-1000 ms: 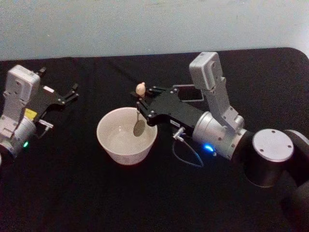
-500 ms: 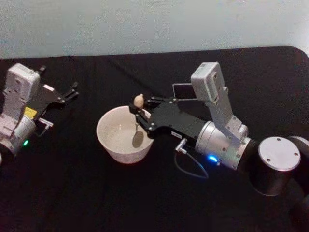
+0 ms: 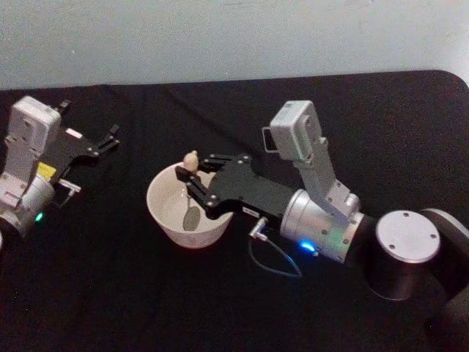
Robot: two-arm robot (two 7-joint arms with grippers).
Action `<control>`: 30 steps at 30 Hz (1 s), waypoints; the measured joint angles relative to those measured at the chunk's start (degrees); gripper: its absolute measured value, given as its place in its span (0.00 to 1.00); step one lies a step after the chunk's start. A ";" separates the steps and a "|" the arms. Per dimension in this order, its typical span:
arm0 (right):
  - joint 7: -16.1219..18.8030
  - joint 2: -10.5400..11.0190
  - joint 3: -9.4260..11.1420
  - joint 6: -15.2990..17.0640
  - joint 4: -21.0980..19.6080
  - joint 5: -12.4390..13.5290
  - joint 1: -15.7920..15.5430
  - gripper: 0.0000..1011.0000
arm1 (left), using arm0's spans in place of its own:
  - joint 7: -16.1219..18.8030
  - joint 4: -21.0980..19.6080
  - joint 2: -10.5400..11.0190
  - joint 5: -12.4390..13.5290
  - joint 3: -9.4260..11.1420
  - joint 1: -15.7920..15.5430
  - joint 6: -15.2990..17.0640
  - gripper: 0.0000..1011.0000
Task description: Pick up the stirring spoon with one hand, stir inside the cup, then place it back in its original position.
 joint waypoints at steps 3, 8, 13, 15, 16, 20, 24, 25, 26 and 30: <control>-0.25 -0.77 -0.54 -0.15 1.00 -0.47 0.74 0.20 | 0.00 0.00 0.00 0.00 0.00 0.00 0.00 0.99; -0.92 -2.17 -0.97 -0.43 2.64 -1.19 2.05 0.20 | 0.00 0.00 0.00 0.00 0.00 0.00 0.00 0.99; -1.74 -3.71 -1.14 -0.97 4.71 -2.06 3.50 0.20 | 0.00 0.00 0.00 0.00 0.00 0.00 0.00 0.99; -2.17 -4.33 -1.12 -1.27 5.65 -2.52 4.03 0.20 | 0.00 0.00 0.00 0.00 0.00 0.00 0.00 0.99; -2.30 -4.53 -1.08 -1.33 5.95 -2.69 4.21 0.20 | 0.00 0.00 0.00 0.00 0.00 0.00 0.00 0.99; -3.05 -5.46 -0.60 -1.58 7.40 -3.41 5.03 0.20 | 0.00 0.00 0.00 0.00 0.00 0.00 0.00 0.99; -3.56 -5.86 0.09 -1.68 8.32 -3.85 5.42 0.20 | 0.00 0.00 0.00 0.00 0.00 0.00 0.00 0.99; -3.62 -5.89 0.23 -1.69 8.43 -3.93 5.46 0.20 | 0.00 0.00 0.00 0.00 0.00 0.00 0.00 0.99; -3.66 -5.90 0.37 -1.70 8.54 -4.01 5.48 0.20 | 0.00 0.00 0.00 0.00 0.00 0.00 0.00 0.99; -3.74 -5.72 1.15 -1.71 8.77 -4.21 5.50 0.20 | 0.00 0.00 0.00 0.00 0.00 0.00 0.00 0.99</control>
